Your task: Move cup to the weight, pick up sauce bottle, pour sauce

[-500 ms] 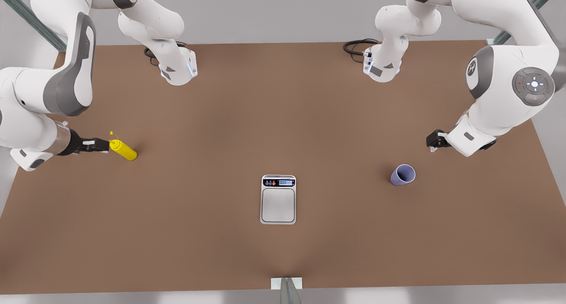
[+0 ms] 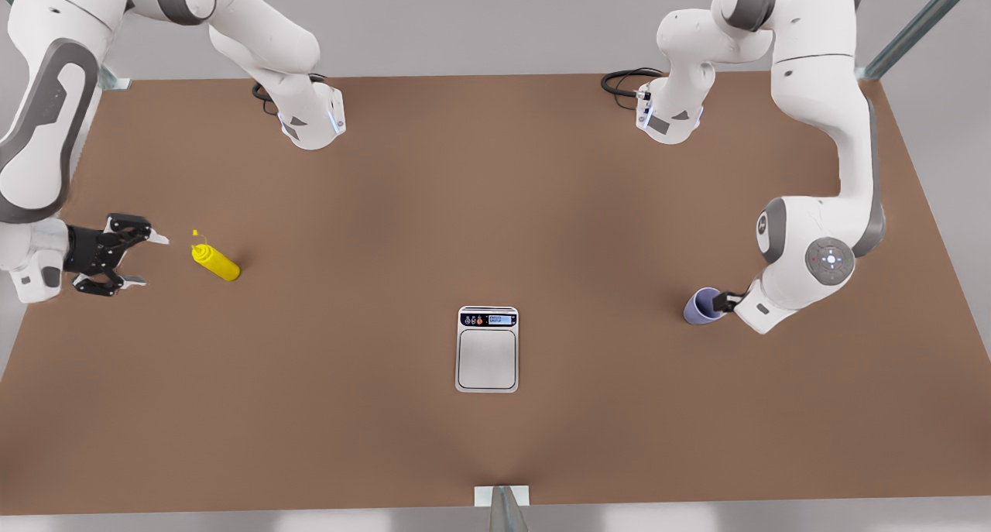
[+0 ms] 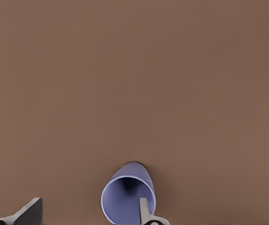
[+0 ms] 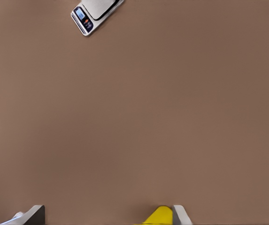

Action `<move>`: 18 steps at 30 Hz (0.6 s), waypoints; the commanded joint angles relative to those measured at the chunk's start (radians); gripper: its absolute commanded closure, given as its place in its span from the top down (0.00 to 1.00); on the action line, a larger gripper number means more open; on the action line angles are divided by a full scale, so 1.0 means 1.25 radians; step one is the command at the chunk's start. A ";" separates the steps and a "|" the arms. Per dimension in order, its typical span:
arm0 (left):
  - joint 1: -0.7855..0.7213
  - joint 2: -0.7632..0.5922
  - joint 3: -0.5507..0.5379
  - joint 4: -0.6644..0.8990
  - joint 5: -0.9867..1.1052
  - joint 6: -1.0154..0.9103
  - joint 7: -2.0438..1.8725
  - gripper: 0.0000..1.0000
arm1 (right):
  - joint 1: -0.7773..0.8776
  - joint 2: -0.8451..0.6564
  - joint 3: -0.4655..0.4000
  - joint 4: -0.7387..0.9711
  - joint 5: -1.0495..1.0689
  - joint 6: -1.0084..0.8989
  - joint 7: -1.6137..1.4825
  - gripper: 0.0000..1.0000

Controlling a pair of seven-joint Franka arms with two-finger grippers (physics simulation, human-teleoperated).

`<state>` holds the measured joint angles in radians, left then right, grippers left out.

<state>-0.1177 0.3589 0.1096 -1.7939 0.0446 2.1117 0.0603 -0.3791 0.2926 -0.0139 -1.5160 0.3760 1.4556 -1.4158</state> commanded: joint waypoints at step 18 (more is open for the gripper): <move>0.012 0.083 0.022 -0.133 -0.097 0.123 0.034 0.71 | -0.269 0.480 0.000 0.075 0.332 -0.150 -0.830 1.00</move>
<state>-0.1040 0.4645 0.1365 -1.9590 -0.0539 2.2659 0.1028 -0.7136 0.9046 -0.0139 -1.4220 0.7929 1.2698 -2.4815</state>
